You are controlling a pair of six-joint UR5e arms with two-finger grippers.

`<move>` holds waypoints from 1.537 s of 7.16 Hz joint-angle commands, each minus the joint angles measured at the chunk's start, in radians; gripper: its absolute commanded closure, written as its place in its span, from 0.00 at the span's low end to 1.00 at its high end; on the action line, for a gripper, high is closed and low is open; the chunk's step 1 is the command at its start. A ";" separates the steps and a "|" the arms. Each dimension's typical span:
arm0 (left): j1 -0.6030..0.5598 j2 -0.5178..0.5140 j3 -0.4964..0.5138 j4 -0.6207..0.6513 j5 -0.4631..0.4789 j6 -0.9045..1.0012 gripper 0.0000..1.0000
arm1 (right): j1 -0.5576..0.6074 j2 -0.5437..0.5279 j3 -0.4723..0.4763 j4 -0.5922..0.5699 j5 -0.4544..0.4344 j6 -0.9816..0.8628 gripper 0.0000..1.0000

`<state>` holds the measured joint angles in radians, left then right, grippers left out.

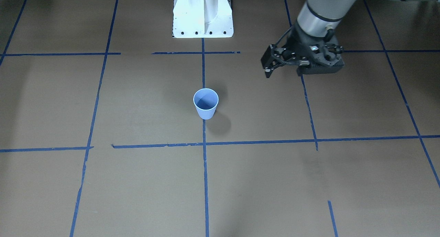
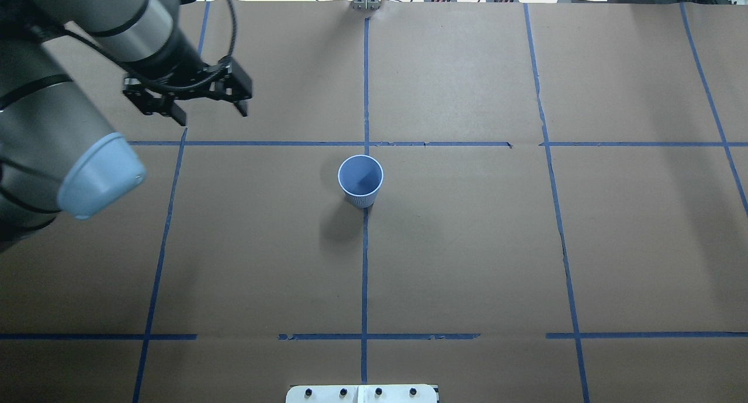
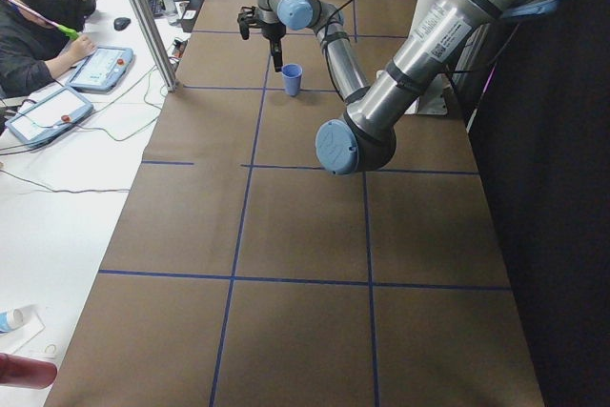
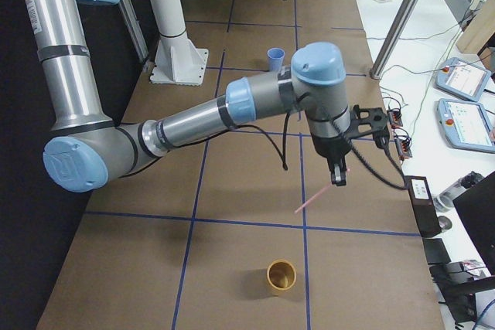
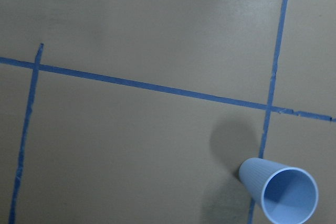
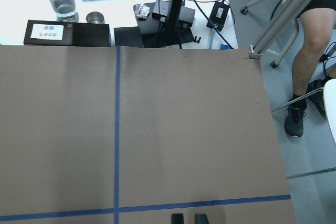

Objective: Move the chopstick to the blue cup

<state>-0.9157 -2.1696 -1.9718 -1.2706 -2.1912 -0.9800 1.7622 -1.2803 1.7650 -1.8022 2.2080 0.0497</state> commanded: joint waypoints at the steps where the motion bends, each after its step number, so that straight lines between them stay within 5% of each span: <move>1: -0.099 0.098 -0.018 0.002 0.010 0.255 0.00 | -0.146 0.149 0.075 -0.250 0.074 0.124 1.00; 4: -0.227 0.180 0.020 0.003 0.008 0.563 0.00 | -0.430 0.270 0.255 -0.241 0.061 0.656 1.00; 8: -0.409 0.214 0.241 -0.013 0.005 0.990 0.00 | -0.786 0.410 0.258 0.022 -0.327 0.992 1.00; 11: -0.465 0.246 0.330 -0.061 0.005 1.081 0.00 | -1.037 0.551 0.226 0.020 -0.622 1.055 1.00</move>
<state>-1.3655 -1.9472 -1.6644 -1.3065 -2.1859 0.0814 0.8330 -0.7923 2.0117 -1.7833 1.7106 1.0878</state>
